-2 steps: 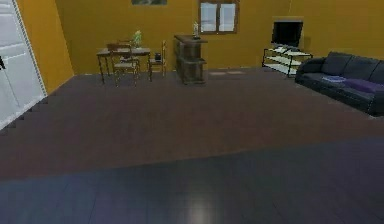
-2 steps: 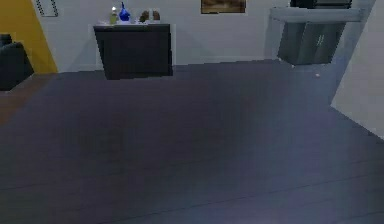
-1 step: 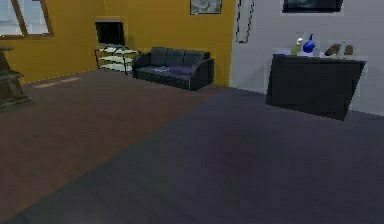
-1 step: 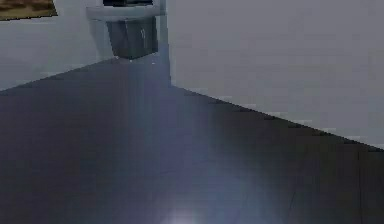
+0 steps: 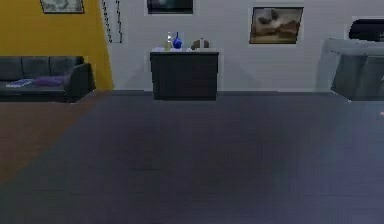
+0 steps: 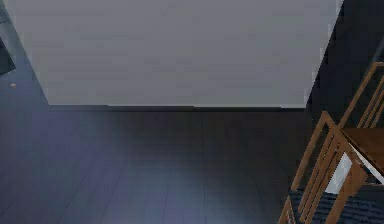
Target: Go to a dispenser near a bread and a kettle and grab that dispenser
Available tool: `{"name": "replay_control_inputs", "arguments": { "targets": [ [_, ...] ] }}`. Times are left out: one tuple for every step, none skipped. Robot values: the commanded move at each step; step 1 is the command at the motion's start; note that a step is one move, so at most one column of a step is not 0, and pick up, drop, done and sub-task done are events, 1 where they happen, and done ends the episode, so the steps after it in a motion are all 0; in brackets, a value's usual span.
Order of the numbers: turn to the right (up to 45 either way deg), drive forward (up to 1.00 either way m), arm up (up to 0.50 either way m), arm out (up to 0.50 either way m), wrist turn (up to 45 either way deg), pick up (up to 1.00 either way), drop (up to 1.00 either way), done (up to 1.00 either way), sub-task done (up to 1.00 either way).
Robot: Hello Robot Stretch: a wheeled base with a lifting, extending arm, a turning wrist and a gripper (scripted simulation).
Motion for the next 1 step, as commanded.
{"name": "replay_control_inputs", "arguments": {
  "targets": [
    [0.0,0.05,0.0,0.0,0.0,0.0,0.0,0.0,0.0]
  ]
}}
